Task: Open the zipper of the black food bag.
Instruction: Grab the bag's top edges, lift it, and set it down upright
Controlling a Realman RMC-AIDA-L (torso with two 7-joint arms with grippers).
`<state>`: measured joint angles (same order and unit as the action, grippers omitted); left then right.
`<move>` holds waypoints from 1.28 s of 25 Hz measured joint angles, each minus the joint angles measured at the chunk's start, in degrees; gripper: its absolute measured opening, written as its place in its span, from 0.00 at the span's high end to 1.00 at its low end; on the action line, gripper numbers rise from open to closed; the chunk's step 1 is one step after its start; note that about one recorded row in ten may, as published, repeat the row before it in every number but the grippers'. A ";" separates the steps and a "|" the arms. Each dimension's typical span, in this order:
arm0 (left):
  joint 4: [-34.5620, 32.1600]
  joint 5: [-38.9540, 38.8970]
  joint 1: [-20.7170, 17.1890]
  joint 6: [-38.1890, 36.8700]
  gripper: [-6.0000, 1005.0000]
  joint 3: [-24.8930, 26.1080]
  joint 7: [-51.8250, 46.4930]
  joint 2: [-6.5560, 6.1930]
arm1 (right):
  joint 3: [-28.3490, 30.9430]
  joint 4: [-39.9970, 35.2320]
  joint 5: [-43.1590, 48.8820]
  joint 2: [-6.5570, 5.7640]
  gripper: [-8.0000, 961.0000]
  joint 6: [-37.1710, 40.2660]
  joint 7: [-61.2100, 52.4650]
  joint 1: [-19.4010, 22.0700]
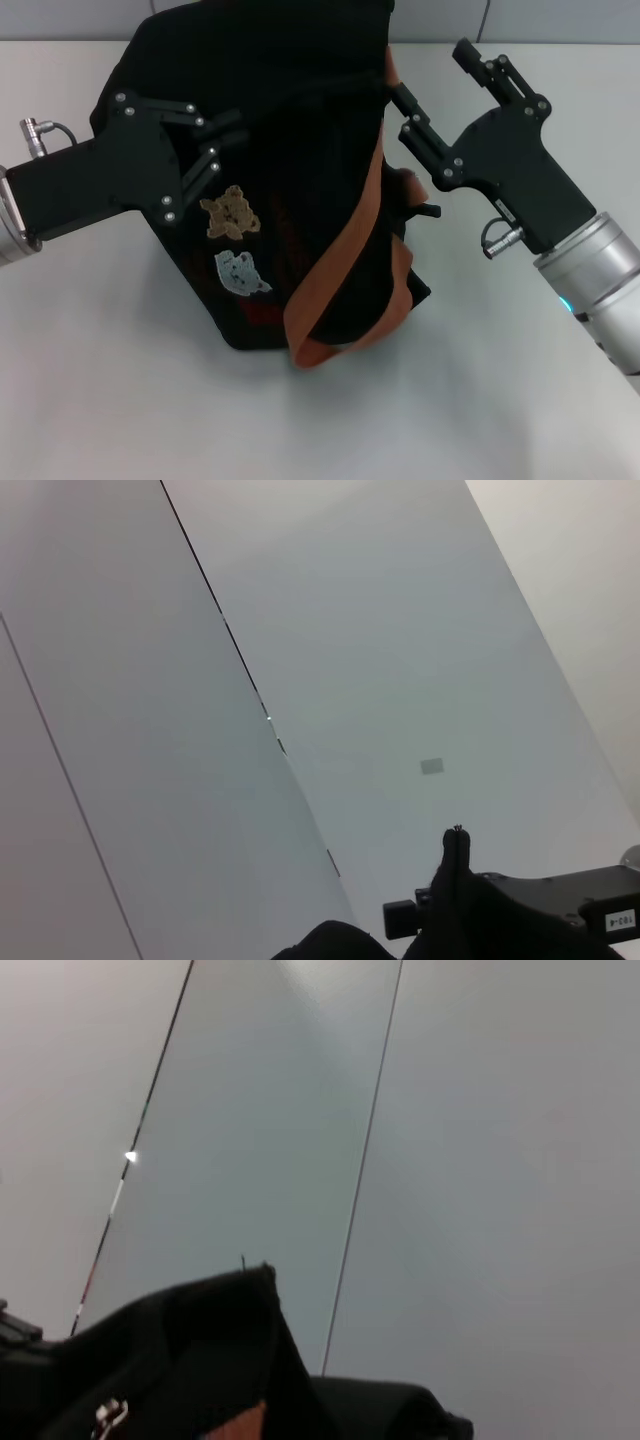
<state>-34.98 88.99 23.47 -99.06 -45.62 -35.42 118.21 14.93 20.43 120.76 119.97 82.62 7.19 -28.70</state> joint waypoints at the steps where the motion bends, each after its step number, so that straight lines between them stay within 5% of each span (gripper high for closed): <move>1: 0.00 0.01 -0.07 0.00 0.93 0.00 0.07 0.00 | -0.25 -0.14 0.08 0.00 0.29 0.00 0.13 0.49; 32: 1.42 0.16 0.42 0.01 0.93 -0.01 0.70 0.09 | -4.19 2.78 5.65 0.00 0.30 -3.76 6.44 0.02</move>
<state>-33.56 89.15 23.89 -99.05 -45.62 -34.71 118.30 10.74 23.21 126.41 119.97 78.86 13.62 -28.69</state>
